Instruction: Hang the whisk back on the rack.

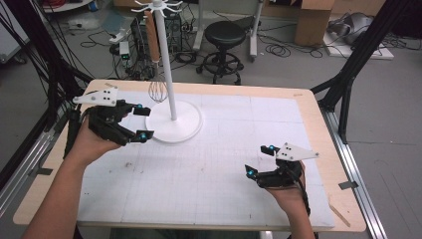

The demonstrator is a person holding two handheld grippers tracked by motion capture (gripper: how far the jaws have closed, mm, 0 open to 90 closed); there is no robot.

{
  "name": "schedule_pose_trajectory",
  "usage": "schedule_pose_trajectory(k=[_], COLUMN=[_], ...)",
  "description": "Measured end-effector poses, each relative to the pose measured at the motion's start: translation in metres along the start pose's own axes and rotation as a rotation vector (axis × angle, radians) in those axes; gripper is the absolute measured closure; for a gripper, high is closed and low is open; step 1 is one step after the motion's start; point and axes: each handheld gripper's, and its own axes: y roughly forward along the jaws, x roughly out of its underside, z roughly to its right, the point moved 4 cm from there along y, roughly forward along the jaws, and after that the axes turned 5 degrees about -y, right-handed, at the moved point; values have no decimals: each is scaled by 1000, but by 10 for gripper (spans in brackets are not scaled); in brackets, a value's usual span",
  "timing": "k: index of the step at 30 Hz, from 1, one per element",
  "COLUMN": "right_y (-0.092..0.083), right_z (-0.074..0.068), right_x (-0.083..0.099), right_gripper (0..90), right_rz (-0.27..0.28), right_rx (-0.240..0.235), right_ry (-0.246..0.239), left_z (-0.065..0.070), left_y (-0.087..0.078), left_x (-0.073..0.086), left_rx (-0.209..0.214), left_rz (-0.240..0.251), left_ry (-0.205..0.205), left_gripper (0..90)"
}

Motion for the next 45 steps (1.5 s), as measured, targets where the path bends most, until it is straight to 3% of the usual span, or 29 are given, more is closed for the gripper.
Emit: schedule_pose_trajectory(k=[4,8,13,17,24,30,35,45], right_y=[2,4,3,4,8,11,10,9], right_z=[-1,-1,0,0,0,0,2,0], right_x=[1,1,2,2,5,6,7,6], right_gripper=[113,113,113,113,113,113,113,113], right_rz=[-2,-9,-5,-7,-19,-26,-19,-21], right_rx=[-5,-10,-10,-11,-16,-29,-30,-26], right_ry=[-4,-2,2,2,5,10,15,7], left_z=[7,10,9,11,18,12,12,11], left_y=[12,19,23,22,22,25,30,30], left_x=[23,38,59,65,75,84,89,93], left_rx=[35,33,0,8,8,-17,-2,1], left_rz=[11,1,8,24,0,-28,-63,-53], left_ry=[-9,-22,-27,-21,-11,-31,-37,-37], left_gripper=[188,176,169,167,154,130,70,50])
